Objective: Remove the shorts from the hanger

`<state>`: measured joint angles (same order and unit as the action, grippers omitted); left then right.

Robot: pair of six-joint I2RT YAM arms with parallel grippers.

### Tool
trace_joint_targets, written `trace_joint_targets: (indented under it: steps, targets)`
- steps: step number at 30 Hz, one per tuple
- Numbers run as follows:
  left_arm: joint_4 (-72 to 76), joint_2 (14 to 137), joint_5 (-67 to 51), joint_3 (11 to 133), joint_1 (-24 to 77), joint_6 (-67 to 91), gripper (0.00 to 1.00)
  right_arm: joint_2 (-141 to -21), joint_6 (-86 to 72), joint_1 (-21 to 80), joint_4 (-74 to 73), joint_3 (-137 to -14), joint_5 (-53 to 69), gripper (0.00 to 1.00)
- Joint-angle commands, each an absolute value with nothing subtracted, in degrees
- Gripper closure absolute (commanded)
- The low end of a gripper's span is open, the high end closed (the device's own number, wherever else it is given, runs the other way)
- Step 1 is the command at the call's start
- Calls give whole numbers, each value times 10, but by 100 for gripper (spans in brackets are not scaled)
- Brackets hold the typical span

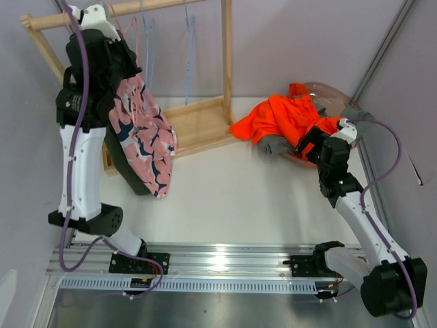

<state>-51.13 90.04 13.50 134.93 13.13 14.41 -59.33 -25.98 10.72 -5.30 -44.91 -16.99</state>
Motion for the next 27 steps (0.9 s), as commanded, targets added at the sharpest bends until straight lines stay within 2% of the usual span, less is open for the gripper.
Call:
trace_joint_targets:
  steps: [1,4,9,14,21,27]
  targets:
    - [-480,964,162,1391,127,117,100,-534,-294,130,-28,-407,-140,1]
    - [-487,1033,146,1461,107,127,100,-512,-288,181,-14,-369,-155,0]
    - [-402,1037,144,1425,90,134,100,-508,-295,246,-14,-343,-189,1]
    - [-419,1054,130,1429,84,144,100,-506,-293,285,-13,-344,-211,0]
    - [-419,1014,109,1341,83,149,100,-497,-293,305,-27,-355,-228,1]
    - [-441,1006,100,1325,83,150,100,-478,-299,340,-49,-359,-257,0]
